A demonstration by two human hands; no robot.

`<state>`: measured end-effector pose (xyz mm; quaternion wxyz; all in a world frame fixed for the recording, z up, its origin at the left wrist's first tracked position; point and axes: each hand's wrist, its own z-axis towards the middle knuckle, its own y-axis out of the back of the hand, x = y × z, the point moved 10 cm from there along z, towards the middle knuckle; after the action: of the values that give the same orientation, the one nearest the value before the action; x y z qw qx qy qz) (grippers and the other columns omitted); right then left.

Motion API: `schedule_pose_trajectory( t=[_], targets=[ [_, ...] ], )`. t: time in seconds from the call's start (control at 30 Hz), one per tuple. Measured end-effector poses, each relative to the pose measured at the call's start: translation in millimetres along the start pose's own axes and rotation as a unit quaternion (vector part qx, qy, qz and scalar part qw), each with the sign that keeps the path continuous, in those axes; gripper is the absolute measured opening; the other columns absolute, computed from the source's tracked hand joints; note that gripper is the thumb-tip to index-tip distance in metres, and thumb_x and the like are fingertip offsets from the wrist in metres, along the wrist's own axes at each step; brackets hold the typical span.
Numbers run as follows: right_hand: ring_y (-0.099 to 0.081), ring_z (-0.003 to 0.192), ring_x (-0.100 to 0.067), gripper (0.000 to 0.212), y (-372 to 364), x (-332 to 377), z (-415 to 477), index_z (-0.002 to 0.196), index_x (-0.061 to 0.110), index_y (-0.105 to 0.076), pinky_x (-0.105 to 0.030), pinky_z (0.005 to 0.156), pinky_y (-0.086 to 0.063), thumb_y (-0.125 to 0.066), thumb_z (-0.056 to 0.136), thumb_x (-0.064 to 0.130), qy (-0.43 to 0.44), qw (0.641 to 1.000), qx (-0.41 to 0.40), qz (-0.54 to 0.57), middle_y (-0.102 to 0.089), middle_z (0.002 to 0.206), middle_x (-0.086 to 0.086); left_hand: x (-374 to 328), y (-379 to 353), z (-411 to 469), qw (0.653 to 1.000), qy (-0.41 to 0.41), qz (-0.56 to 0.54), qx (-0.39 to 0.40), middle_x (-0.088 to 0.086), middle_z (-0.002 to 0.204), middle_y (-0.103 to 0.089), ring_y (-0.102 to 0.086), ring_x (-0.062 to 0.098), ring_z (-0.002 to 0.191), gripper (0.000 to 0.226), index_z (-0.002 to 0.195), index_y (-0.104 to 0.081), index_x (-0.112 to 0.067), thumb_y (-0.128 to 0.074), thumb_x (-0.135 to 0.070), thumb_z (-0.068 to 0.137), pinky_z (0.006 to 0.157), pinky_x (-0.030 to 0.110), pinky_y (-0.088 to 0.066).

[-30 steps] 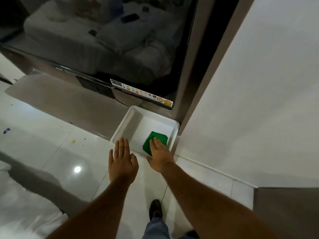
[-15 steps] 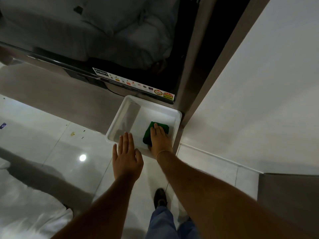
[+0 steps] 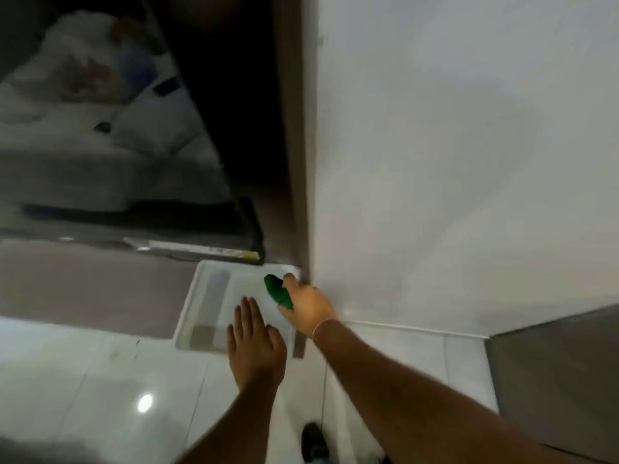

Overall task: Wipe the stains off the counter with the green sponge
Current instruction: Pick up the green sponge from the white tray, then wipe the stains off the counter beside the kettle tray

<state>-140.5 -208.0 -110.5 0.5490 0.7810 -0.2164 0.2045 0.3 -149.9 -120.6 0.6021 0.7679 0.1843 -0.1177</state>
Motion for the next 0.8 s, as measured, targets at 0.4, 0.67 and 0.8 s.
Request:
schedule_pose_trajectory(
  t=[0.4,0.67,0.8],
  targets=[
    [-0.068,0.129,-0.029,0.064,171,-294,-300,0.161,0.033,-0.045,-0.030,0.107,-0.052,-0.065,0.100,0.029,-0.270,0.901,-0.297,0.165,-0.068,0.148,-0.001,-343,-147,-144,0.899,-0.408,0.091,0.131,0.012,0.180,-0.018,-0.020,0.030,0.167,0.077,0.171,-0.016,-0.007,-0.045,-0.028,0.102,0.136,0.049,-0.019],
    [-0.057,0.145,-0.024,0.067,215,-487,-633,0.161,0.018,-0.052,-0.026,0.122,-0.037,-0.075,0.098,0.014,-0.465,0.664,-0.535,0.239,-0.058,0.159,-0.004,-547,-280,-388,0.705,-0.669,0.127,0.199,0.009,0.179,-0.018,-0.021,0.029,0.167,0.082,0.171,-0.020,-0.009,-0.026,-0.032,0.093,0.134,0.053,-0.024],
    [-0.058,0.144,-0.029,0.066,195,-552,-792,0.160,0.014,-0.052,-0.038,0.124,-0.042,-0.075,0.098,0.010,-0.527,0.532,-0.611,0.257,-0.059,0.158,-0.009,-607,-338,-494,0.631,-0.730,0.122,0.234,0.002,0.181,0.003,0.001,0.022,0.169,0.084,0.172,-0.002,-0.016,-0.018,-0.038,0.092,0.137,0.048,-0.004]
  ],
)
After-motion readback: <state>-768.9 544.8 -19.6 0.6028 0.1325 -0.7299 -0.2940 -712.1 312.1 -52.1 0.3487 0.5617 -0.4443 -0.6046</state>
